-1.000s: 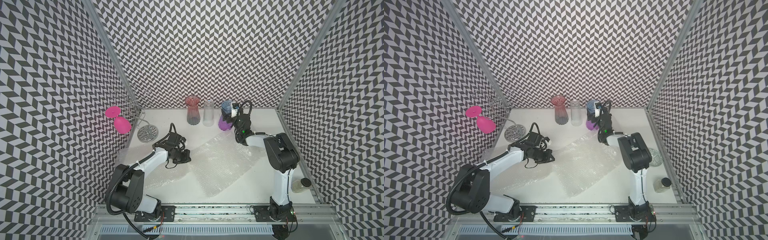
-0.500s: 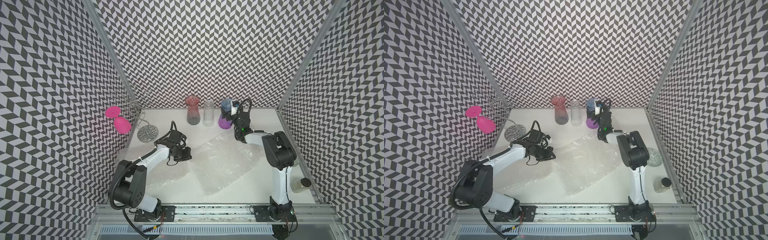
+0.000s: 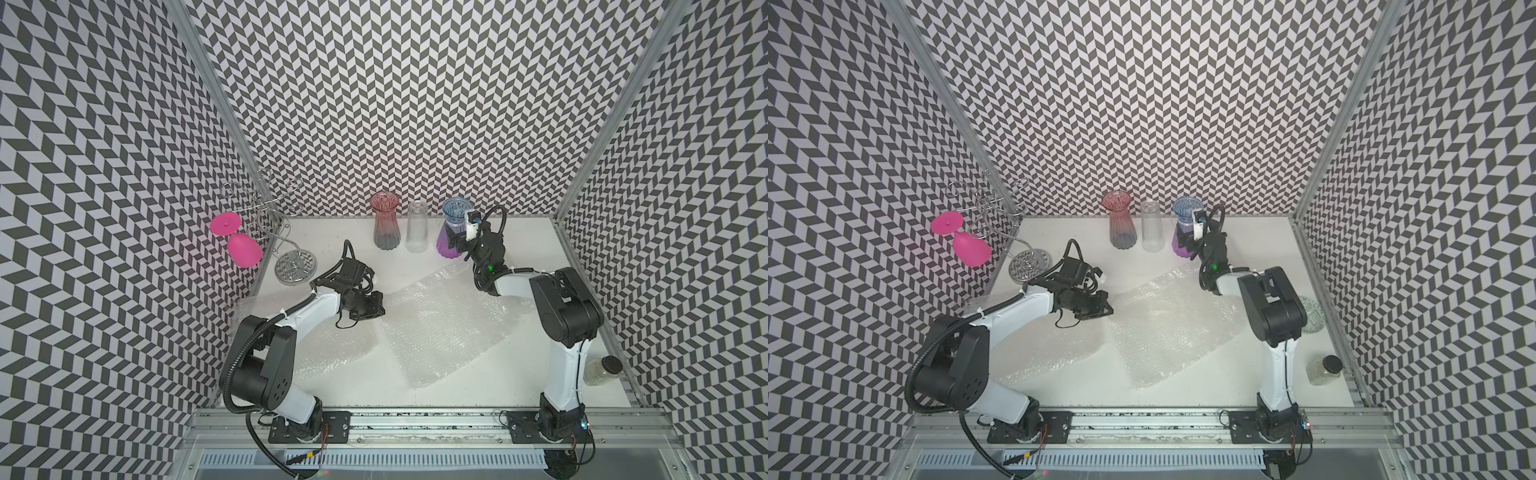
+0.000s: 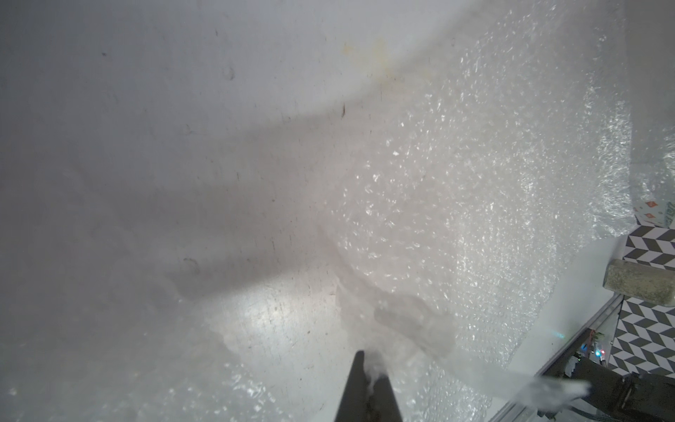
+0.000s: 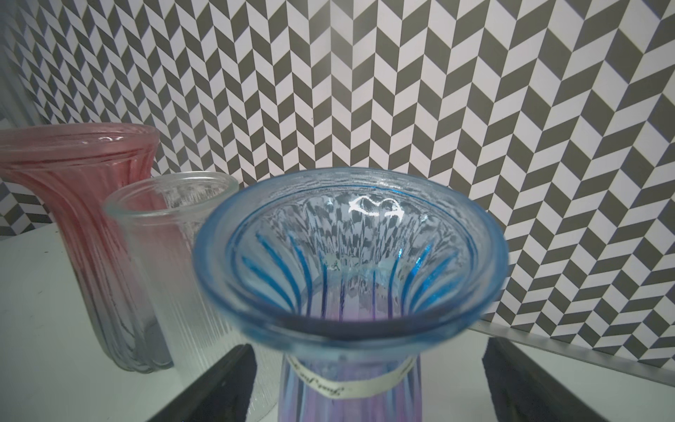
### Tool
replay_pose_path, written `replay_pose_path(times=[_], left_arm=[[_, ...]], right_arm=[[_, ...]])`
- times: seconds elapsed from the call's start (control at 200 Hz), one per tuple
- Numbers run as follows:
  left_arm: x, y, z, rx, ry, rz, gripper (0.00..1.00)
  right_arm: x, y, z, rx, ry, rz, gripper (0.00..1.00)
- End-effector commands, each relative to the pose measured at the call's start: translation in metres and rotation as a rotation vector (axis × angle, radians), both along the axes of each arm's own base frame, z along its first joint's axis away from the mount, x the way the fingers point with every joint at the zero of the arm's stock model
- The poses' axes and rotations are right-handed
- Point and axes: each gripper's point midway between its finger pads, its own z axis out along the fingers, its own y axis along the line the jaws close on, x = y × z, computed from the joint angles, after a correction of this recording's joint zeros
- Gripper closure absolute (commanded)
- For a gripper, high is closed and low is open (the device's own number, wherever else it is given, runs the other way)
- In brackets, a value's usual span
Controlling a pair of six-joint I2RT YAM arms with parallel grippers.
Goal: Unwrap the vase from the bubble wrap
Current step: Place the vase at the center of the board.
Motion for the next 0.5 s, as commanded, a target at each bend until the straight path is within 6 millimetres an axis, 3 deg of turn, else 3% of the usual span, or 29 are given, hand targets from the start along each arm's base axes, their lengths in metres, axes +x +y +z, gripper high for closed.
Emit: replay_pose_path(times=[0.0,0.325,0.496], left_arm=[[0.009,-0.002,0.015,-0.012,-0.058,0.002,1.00],[0.021,0.010,0.033,0.022,-0.133,0.019,1.00],[0.027,0.010,0.052,0.014,-0.202,0.024,1.00]], right_arm=[[-0.010,-0.007,0.039,0.016,-0.082,-0.012,0.01],[-0.039,-0.016,0.044,0.009,0.023,-0.012,0.01],[-0.069,-0.023,0.048,-0.016,0.108,-0.019,0.01]])
